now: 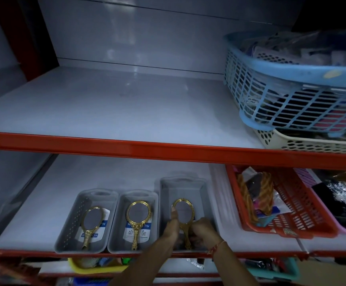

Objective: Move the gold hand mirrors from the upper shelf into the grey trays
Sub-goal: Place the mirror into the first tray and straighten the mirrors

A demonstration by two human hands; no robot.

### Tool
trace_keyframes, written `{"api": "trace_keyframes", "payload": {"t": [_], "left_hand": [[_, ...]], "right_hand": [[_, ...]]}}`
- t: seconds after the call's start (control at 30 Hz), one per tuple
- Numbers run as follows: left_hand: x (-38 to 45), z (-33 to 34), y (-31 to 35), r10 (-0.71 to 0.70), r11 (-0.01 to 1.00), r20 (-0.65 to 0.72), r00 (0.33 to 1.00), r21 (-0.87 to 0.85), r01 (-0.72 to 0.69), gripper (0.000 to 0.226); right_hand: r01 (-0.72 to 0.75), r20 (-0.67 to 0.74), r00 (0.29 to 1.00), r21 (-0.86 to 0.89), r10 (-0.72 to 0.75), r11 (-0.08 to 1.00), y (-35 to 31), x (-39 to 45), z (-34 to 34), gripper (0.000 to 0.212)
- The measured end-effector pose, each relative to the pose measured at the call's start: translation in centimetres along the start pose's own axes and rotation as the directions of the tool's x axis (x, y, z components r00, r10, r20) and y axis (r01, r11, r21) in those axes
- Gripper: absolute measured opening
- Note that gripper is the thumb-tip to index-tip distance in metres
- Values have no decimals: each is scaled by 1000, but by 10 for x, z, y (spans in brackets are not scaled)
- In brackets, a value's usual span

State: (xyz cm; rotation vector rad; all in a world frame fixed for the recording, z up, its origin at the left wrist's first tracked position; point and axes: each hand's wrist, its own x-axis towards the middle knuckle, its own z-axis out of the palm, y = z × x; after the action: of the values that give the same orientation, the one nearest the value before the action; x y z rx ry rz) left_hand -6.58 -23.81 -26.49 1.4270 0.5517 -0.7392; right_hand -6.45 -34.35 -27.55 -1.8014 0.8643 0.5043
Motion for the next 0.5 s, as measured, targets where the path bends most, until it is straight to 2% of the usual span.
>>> {"api": "trace_keyframes", "payload": {"t": [0.1,0.23,0.4,0.5], "left_hand": [[1,2,-2,16,1000,3,1000,5,-16,70],[2,0,0,9,1000,2,1000,4,-9,70],[-7,-6,5,-37,999,39,999,22,37,58],[-10,-10,1,-46,999,84,995,3,46,62]], "right_hand": [[-28,3,1000,53,28,998,5,3,1,27],[-71,51,997,137,65,988,3,-3,1,14],[-89,54,995,152,81,984,1,-11,3,23],[-104,76,993,179,92,978,2,-17,3,11]]}}
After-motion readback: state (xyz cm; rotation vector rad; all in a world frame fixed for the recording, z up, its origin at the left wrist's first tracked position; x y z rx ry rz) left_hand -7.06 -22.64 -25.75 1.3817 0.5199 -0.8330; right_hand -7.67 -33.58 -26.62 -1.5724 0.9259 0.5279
